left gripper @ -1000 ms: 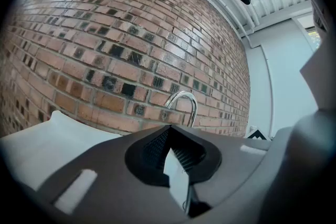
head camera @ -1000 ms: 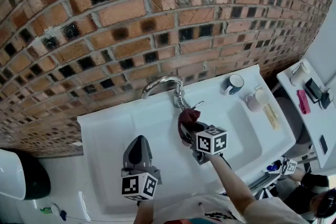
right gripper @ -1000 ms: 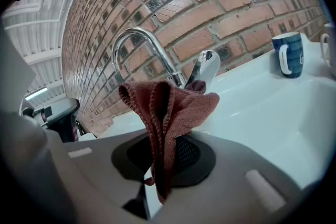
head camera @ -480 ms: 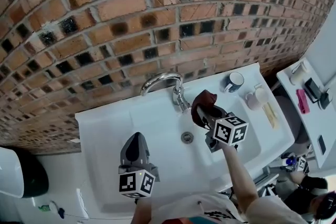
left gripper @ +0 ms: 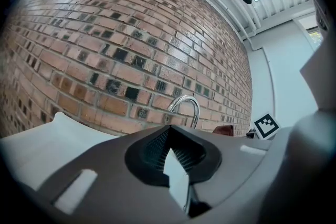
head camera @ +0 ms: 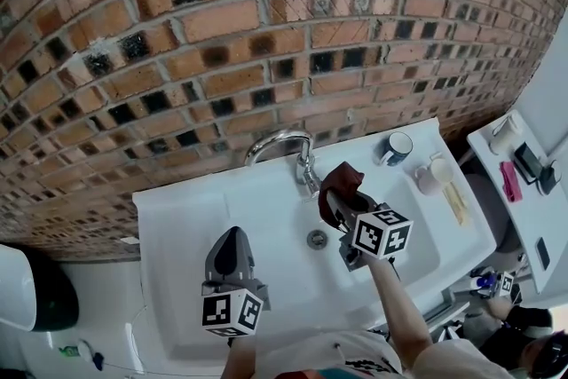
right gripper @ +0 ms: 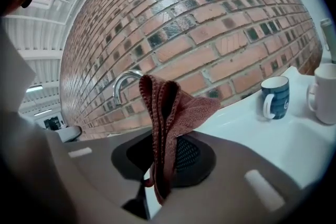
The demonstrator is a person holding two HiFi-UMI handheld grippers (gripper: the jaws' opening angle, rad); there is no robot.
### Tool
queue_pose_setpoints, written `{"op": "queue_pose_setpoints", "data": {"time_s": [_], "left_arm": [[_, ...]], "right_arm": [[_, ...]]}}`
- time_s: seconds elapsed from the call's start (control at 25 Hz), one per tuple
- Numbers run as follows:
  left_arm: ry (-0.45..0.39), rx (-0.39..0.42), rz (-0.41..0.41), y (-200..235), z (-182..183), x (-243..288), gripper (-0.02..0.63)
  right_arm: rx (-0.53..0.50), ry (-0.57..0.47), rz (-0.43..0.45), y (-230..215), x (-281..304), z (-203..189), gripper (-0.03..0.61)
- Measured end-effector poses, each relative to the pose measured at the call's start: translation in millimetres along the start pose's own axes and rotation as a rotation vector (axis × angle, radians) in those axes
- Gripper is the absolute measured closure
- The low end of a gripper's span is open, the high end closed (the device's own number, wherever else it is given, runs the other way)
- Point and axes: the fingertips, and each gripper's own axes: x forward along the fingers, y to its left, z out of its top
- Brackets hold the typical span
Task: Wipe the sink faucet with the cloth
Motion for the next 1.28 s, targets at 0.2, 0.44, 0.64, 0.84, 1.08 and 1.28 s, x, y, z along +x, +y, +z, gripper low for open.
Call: {"op": "queue_pose_setpoints", "data": {"time_s": [0.2,0.44,0.64,0.84,1.08,1.28], "left_arm": [[-0.017,-0.012,-0.012,-1.1,-2.1,1.0,0.609],[-0.005,-0.007,0.006,4.7,-2.3,-1.8,0.609],[0.008,-0.011,0.028,12.5,-0.5,-2.6,0.609],[-0.001,-0.019,0.026,17.5,-6.4,-1.4,0.609],[-0.003,-0.017,0.028,16.6,-2.5,-3.9,0.609],[-0.013,-0.018,0.036,18.6,-0.6,-6.3,0.609]], "right_arm": [[-0.007,0.13,0.11,46.0,35.7,-37.8,0.531],[0.131,0.228,0.119,63.0,78.9,-60.8,0.531],[0.192,0.162,0.033,34.3,79.7,-37.8,0.532],[0.181,0.129,0.03,29.7,78.1,-16.4,0.532],[0.14,0.067,0.035,35.6,74.0,9.0,0.531],[0.052,-0.093,0.135,76.6,65.4,69.7,0.531]]}}
